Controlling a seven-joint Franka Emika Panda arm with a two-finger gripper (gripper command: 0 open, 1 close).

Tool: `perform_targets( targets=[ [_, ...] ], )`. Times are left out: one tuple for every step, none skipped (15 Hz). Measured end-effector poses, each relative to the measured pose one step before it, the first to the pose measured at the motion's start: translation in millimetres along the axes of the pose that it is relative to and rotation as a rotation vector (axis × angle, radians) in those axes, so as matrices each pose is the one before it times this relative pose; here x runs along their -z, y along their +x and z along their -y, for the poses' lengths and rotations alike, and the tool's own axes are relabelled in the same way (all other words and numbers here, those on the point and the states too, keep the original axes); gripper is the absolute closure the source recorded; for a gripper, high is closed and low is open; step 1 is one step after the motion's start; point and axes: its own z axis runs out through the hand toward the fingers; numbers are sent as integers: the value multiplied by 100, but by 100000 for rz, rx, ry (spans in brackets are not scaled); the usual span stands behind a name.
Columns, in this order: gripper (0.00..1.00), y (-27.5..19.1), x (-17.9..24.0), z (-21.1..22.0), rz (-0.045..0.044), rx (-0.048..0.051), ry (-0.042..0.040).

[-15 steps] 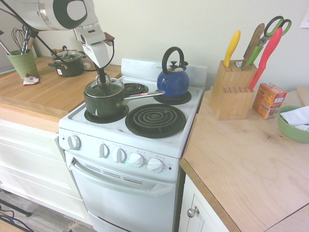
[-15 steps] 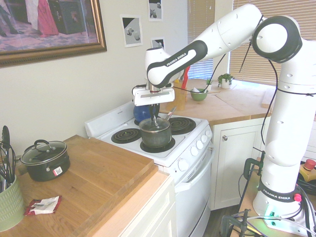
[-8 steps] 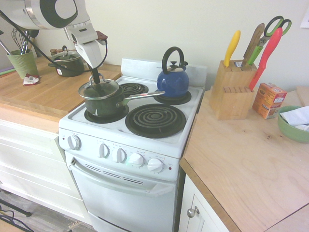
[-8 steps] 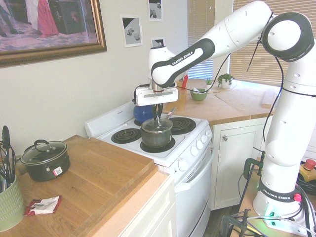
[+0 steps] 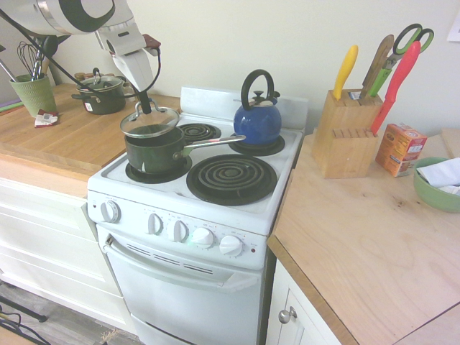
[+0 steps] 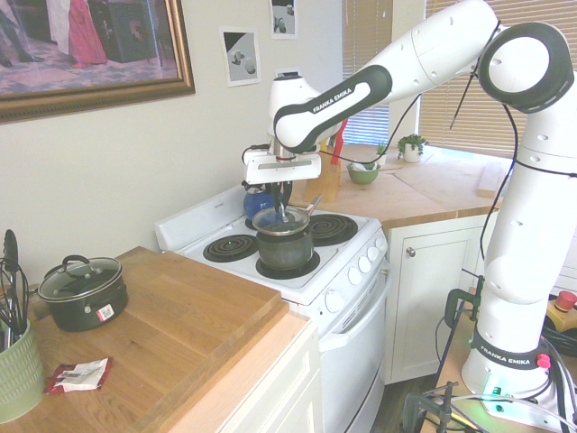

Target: Cover the lid of the pot

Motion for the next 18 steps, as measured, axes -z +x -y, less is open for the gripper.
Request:
perform_targets(
  targets=[
    [100, -132, -658, 69, -32, 174, -1068],
    [100, -52, -638, 50, 5, 104, -1049],
    [100, -1, -483, 32, 23, 77, -793],
    [100, 33, -290, 3, -10, -2, -512],
    [100, 103, -86, -17, -51, -162, -151],
    [100, 161, -36, -37, -49, -283, -8],
    [100, 231, -65, -54, -62, -424, 83],
    [100, 268, -26, -30, -85, -492, 180],
    [100, 217, 47, 14, -88, -382, 289],
    [100, 127, 198, 101, -96, -198, 522],
    [100, 56, 284, 166, -97, -61, 632],
    [100, 18, 232, 151, -73, 2, 529],
    [100, -5, 183, 144, -53, 41, 435],
    [100, -41, 82, 148, -19, 108, 249],
    [100, -103, -41, 203, 20, 222, 65],
    [100, -154, -202, 216, 77, 321, -205],
    [100, -176, -383, 248, 119, 362, -426],
    [100, -131, -517, 171, -1, 369, -581]
  ],
)
